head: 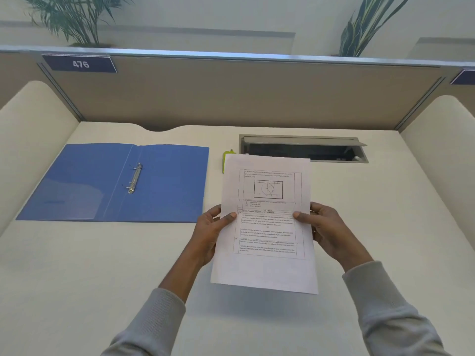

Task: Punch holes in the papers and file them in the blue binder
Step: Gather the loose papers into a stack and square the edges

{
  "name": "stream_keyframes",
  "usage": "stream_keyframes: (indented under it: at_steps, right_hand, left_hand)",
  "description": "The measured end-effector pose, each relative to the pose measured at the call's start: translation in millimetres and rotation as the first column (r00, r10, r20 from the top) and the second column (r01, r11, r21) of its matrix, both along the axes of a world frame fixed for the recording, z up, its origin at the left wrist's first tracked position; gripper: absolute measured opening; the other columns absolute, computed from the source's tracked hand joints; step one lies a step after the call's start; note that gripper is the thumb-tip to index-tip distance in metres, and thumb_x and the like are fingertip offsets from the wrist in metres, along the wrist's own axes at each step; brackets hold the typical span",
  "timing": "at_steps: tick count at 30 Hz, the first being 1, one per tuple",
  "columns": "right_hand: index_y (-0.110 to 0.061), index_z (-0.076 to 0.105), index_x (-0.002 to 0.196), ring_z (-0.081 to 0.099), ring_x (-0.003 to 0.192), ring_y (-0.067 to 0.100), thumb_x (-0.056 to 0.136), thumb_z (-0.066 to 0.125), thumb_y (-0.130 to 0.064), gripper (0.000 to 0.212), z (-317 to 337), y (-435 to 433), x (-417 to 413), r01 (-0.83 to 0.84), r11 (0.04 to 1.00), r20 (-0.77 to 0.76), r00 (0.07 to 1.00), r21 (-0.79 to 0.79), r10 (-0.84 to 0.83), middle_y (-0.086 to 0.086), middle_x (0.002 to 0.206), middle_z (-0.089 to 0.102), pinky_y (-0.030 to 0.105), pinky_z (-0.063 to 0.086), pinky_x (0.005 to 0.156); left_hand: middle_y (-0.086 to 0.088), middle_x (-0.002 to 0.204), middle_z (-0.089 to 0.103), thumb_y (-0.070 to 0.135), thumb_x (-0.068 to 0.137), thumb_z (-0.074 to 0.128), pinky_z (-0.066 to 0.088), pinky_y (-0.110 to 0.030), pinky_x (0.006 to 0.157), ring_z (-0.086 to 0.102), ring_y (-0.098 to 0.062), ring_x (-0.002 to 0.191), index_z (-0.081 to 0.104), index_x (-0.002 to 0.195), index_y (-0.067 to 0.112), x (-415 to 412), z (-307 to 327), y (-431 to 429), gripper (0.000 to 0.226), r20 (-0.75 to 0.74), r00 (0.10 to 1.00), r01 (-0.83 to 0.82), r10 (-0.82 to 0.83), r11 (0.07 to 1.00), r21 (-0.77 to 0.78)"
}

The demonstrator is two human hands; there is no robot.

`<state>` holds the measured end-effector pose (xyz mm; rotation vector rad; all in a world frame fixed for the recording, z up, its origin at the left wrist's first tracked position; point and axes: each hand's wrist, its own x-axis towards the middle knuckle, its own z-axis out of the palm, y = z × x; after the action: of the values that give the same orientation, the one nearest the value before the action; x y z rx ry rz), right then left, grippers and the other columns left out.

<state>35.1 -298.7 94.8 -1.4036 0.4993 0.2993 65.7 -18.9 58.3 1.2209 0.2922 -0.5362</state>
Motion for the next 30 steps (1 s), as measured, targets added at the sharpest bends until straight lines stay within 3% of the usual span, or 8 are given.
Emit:
stream_keyframes:
  at_steps: [6, 11, 19, 30]
  right_hand:
    - [-0.005, 0.063, 0.129, 0.069, 0.113, 0.038, 0.084, 0.073, -0.002, 0.046, -19, 3, -5, -0.037, 0.988, -0.094, 0.994, 0.148, 0.051, 0.016, 0.122, 0.072, 0.052, 0.055, 0.097]
    - [-0.004, 0.064, 0.128, 0.068, 0.114, 0.04, 0.084, 0.073, 0.0, 0.045, -28, 11, -13, -0.089, 0.976, -0.122, 0.986, 0.2, 0.115, 0.017, 0.124, 0.071, 0.057, 0.052, 0.101]
    - [0.0, 0.064, 0.125, 0.072, 0.107, 0.037, 0.083, 0.072, 0.006, 0.043, -42, 14, -15, -0.052, 0.988, -0.136, 0.988, 0.144, 0.072, 0.017, 0.117, 0.074, 0.05, 0.058, 0.092]
    - [0.002, 0.064, 0.123, 0.072, 0.105, 0.037, 0.08, 0.074, 0.008, 0.045, -68, 11, -22, 0.0, 0.993, -0.213, 0.977, 0.121, 0.026, 0.017, 0.115, 0.075, 0.05, 0.057, 0.095]
  left_hand:
    - [-0.009, 0.114, 0.077, 0.011, 0.092, 0.071, 0.06, -0.052, 0.087, 0.075, -0.034, 0.1, 0.067, 0.121, 0.011, -2, 1, 1, 0.029, 0.004, 1.0, 0.009, -0.009, 0.999, 0.05]
    - [-0.007, 0.107, 0.079, 0.011, 0.093, 0.07, 0.064, -0.041, 0.072, 0.077, -0.031, 0.092, 0.069, 0.117, 0.013, -5, -3, 1, 0.025, -0.003, 1.0, 0.031, -0.031, 0.996, 0.085]
    - [-0.01, 0.114, 0.077, 0.012, 0.09, 0.074, 0.057, -0.055, 0.095, 0.074, -0.034, 0.104, 0.067, 0.123, 0.01, -8, -18, 6, 0.034, -0.053, 0.995, 0.086, -0.081, 0.99, 0.116]
    - [-0.004, 0.108, 0.079, 0.015, 0.089, 0.075, 0.061, -0.049, 0.086, 0.076, -0.028, 0.099, 0.067, 0.123, 0.013, -19, -39, -1, 0.035, -0.129, 0.987, 0.12, -0.094, 0.971, 0.208]
